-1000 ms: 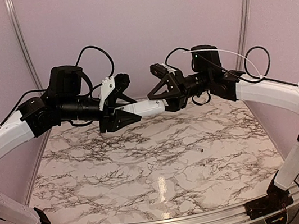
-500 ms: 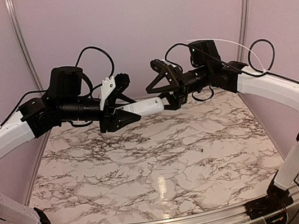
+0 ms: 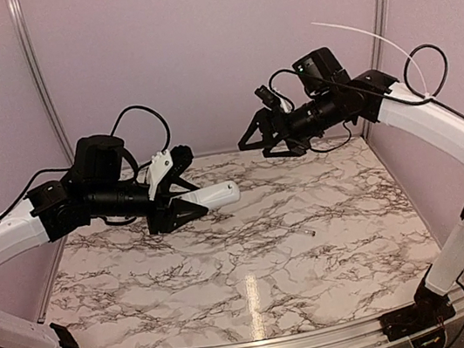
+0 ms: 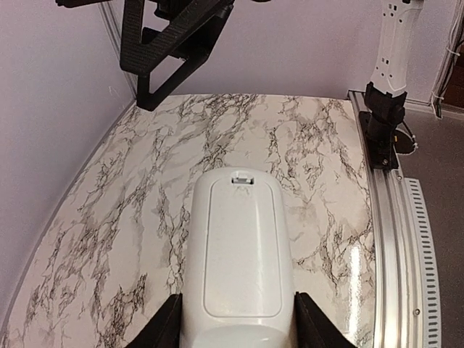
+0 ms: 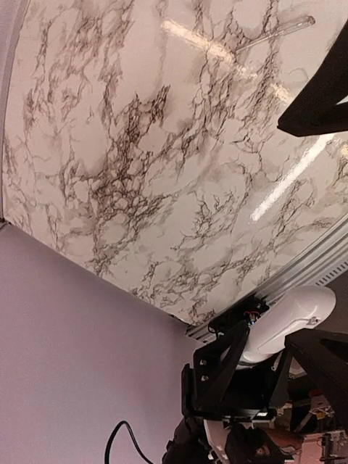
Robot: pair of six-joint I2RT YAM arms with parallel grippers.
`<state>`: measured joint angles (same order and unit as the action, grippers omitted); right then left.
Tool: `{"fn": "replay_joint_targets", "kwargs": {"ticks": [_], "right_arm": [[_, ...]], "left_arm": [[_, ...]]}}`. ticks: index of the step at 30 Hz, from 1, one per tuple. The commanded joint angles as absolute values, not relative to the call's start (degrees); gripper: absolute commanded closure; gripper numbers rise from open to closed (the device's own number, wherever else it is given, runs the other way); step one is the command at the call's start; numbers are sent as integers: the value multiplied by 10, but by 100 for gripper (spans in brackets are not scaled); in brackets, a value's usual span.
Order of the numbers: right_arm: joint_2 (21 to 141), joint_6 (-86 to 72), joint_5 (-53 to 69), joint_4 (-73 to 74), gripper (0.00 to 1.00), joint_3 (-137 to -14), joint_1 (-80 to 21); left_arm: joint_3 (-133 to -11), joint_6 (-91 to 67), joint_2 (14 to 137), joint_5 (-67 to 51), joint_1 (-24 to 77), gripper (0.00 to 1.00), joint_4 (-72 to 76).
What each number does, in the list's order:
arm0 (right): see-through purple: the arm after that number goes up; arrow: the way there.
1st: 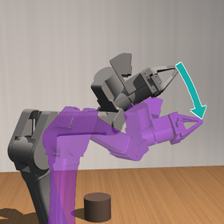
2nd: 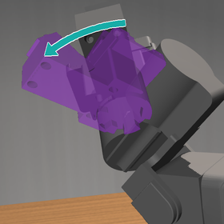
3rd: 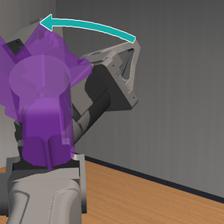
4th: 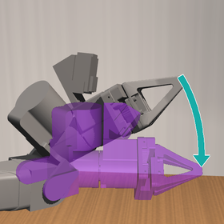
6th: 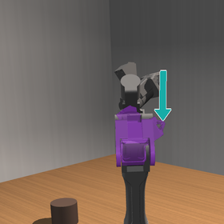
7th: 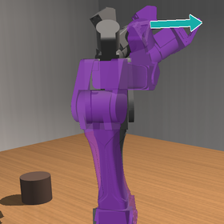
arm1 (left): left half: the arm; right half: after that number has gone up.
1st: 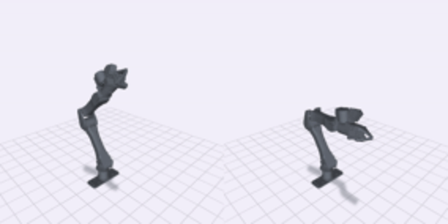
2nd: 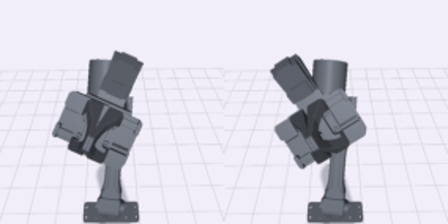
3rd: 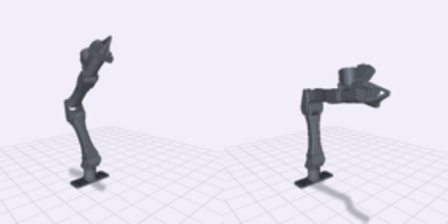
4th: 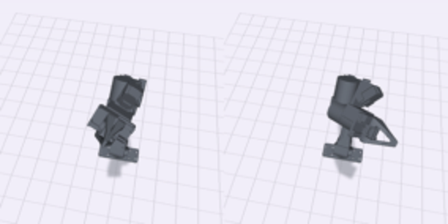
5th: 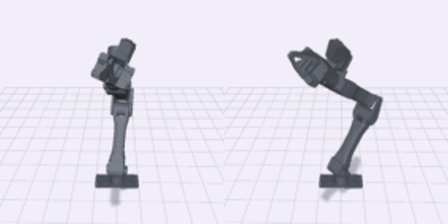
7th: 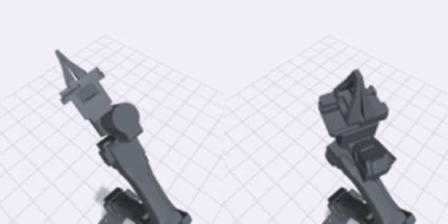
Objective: Unload the batteries from the remote control
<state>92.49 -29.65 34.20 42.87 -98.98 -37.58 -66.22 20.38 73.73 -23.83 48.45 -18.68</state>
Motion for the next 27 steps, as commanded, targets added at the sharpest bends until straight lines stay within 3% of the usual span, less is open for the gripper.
{"fn": "replay_joint_targets", "kwargs": {"ticks": [1, 5, 10, 20, 27], "right_arm": [[883, -247, 102, 540, 10, -956, -372], [891, -218, 9, 594, 11, -928, -373], [894, -199, 4, 589, 12, -882, -373], [910, -258, 221, 505, 16, -895, -375], [911, -353, 280, 430, 17, -919, -407]], "left_arm": [[-628, 176, 708, -227, 487, 73, -156], [-606, 165, 696, -223, 487, 73, -152], [-579, 150, 696, -218, 488, 73, -137], [-549, 102, 725, -178, 493, 73, -99], [-590, 61, 768, -157, 497, 74, -111]]}}
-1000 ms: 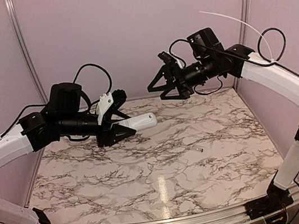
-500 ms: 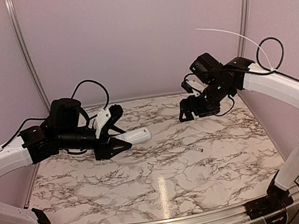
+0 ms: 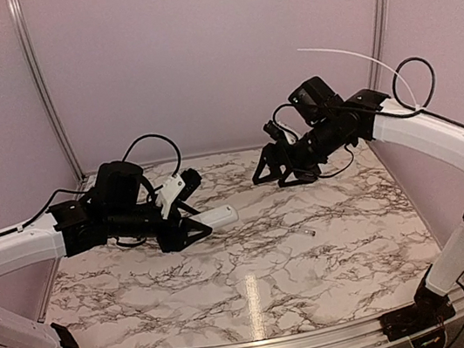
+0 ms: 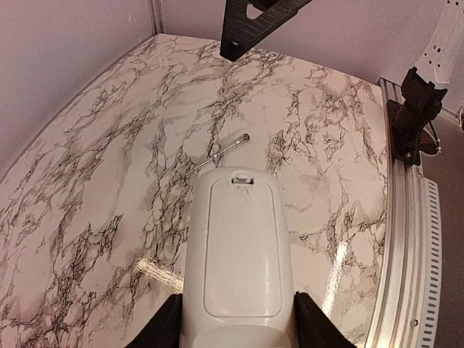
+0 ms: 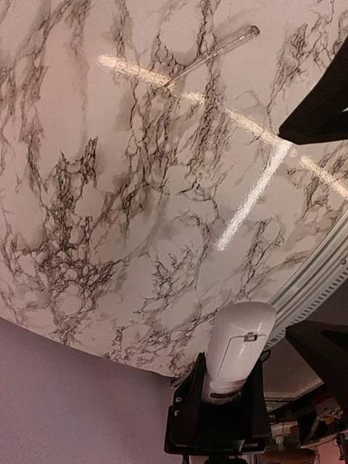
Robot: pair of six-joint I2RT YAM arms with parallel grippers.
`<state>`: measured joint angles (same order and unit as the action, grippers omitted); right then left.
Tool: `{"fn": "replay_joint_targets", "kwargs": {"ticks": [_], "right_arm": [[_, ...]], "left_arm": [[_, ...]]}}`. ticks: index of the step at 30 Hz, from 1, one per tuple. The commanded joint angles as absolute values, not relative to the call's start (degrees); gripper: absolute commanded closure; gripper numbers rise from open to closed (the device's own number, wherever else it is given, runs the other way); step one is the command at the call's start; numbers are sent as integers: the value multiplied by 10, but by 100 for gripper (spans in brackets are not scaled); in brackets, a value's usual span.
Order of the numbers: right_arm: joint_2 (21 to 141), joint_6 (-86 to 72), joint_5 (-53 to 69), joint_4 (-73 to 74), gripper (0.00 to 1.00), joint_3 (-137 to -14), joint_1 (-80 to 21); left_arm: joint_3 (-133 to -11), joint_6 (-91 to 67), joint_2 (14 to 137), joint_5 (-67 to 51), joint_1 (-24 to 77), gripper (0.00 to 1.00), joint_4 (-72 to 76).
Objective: Unload the batteries from the remote control
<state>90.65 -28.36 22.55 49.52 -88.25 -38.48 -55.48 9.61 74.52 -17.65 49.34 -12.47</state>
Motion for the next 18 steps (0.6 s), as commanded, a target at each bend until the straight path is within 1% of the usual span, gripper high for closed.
{"fn": "replay_joint_targets", "kwargs": {"ticks": [1, 6, 18], "right_arm": [[911, -369, 284, 418, 18, -925, -414], [921, -406, 290, 389, 19, -945, -436], [942, -413, 290, 387, 23, -969, -451]], "left_arm": [[-597, 53, 775, -155, 498, 74, -115], [-616, 23, 792, -149, 508, 75, -114], [-637, 5, 811, -125, 533, 78, -108]]}}
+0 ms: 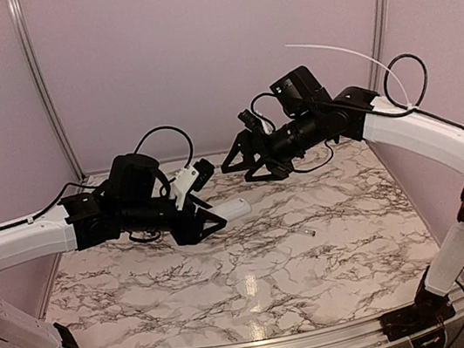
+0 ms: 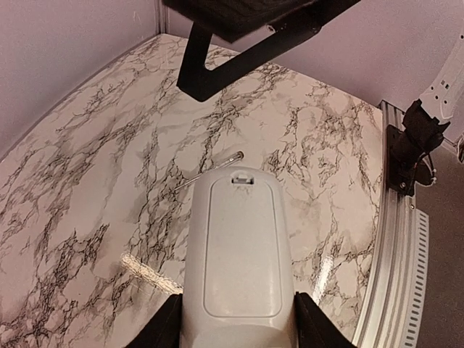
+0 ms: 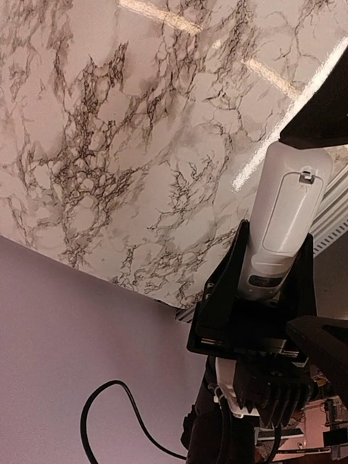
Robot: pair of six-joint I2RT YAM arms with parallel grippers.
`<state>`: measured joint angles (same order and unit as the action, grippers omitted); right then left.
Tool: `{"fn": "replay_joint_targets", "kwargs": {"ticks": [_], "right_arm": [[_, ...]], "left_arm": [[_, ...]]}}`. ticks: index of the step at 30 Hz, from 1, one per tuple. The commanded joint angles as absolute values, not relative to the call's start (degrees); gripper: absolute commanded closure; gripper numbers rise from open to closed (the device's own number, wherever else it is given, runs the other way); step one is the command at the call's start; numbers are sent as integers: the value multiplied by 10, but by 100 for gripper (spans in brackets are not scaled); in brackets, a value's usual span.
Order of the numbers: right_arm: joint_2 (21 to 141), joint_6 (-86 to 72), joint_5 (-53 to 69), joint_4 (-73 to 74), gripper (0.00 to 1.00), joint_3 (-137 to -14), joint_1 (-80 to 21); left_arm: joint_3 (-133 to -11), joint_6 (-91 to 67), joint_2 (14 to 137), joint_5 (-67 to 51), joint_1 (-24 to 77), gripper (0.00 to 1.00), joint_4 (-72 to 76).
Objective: Unload the batteries from the remote control
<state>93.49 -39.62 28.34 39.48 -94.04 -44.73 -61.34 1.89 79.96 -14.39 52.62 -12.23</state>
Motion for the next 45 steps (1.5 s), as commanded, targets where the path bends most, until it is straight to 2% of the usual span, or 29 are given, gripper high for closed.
{"fn": "replay_joint_targets", "kwargs": {"ticks": [1, 5, 10, 17, 45], "right_arm": [[943, -413, 292, 387, 23, -969, -451], [940, -414, 295, 388, 26, -965, -452], [933, -411, 292, 395, 36, -956, -452], [936, -405, 288, 406, 42, -952, -456], [952, -398, 277, 424, 43, -959, -457]], "left_arm": [[-639, 5, 813, -123, 535, 78, -107], [-644, -16, 818, -110, 541, 78, -103], [-651, -30, 819, -86, 545, 79, -104], [-661, -33, 815, -77, 547, 79, -106], [-685, -28, 822, -59, 552, 80, -115]]}}
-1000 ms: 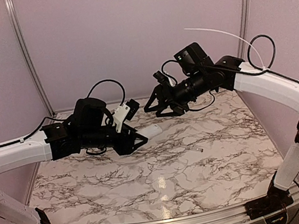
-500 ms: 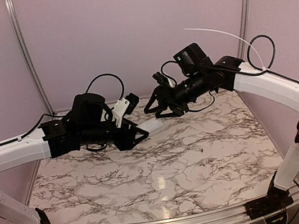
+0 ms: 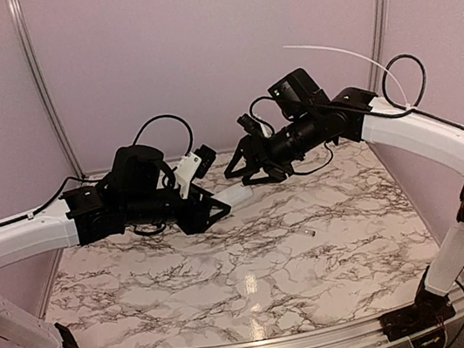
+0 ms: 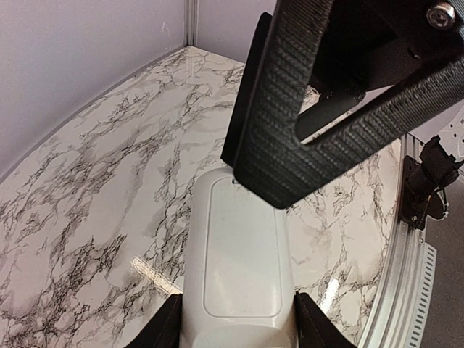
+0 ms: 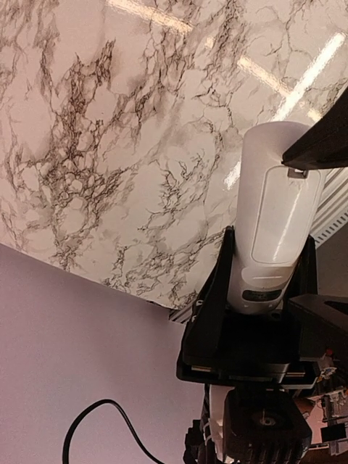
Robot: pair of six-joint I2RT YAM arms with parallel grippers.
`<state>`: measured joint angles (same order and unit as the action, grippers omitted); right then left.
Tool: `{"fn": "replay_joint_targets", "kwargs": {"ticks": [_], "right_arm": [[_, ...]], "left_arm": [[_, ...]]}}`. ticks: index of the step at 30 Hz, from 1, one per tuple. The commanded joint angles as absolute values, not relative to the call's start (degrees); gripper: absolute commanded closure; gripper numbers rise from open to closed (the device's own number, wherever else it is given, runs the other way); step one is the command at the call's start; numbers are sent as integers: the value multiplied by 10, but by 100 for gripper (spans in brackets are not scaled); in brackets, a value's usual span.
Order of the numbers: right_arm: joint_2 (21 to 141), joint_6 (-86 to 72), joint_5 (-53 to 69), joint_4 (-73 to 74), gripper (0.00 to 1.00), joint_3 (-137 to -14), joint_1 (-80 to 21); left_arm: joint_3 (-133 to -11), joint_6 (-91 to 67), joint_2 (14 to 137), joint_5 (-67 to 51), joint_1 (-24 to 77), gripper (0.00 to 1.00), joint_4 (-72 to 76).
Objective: Unload the batteries from the remote control
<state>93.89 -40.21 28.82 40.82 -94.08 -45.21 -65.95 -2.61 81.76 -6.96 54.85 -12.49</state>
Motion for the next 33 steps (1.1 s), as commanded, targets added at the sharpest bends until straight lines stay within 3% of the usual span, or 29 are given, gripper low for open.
{"fn": "replay_joint_targets", "kwargs": {"ticks": [1, 33], "right_arm": [[953, -398, 279, 424, 43, -959, -457], [970, -418, 292, 426, 45, -968, -459]], "left_arm": [[-685, -28, 821, -59, 552, 80, -113], [-676, -16, 809, -34, 559, 81, -92]]}}
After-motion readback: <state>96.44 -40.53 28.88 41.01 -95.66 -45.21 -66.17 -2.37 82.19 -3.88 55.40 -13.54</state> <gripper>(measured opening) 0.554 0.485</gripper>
